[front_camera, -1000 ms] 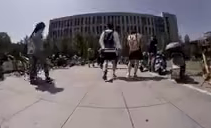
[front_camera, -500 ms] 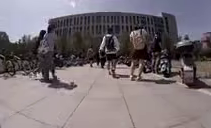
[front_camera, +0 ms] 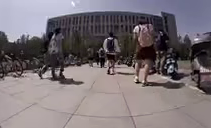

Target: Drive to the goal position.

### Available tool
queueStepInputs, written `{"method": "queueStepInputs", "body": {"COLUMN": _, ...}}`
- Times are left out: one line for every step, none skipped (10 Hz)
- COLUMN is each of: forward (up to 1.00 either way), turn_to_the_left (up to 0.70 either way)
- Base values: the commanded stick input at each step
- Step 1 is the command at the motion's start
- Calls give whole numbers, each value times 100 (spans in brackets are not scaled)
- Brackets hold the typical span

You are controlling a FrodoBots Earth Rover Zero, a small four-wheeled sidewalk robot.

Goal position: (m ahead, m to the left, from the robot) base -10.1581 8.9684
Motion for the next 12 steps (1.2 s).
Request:
{"method": "queueStepInputs", "body": {"forward": 100, "turn_to_the_left": 0}}
{"method": "queueStepInputs", "body": {"forward": 100, "turn_to_the_left": 0}}
{"method": "queueStepInputs", "body": {"forward": 100, "turn_to_the_left": 3}}
{"method": "queueStepInputs", "body": {"forward": 100, "turn_to_the_left": 25}}
{"method": "queueStepInputs", "body": {"forward": 100, "turn_to_the_left": 37}}
{"method": "queueStepInputs", "body": {"forward": 100, "turn_to_the_left": 3}}
{"method": "queueStepInputs", "body": {"forward": 100, "turn_to_the_left": 0}}
{"method": "queueStepInputs", "body": {"forward": 100, "turn_to_the_left": 0}}
{"method": "queueStepInputs", "body": {"forward": 100, "turn_to_the_left": 0}}
{"method": "queueStepInputs", "body": {"forward": 100, "turn_to_the_left": 0}}
{"method": "queueStepInputs", "body": {"forward": 100, "turn_to_the_left": 0}}
{"method": "queueStepInputs", "body": {"forward": 100, "turn_to_the_left": 0}}
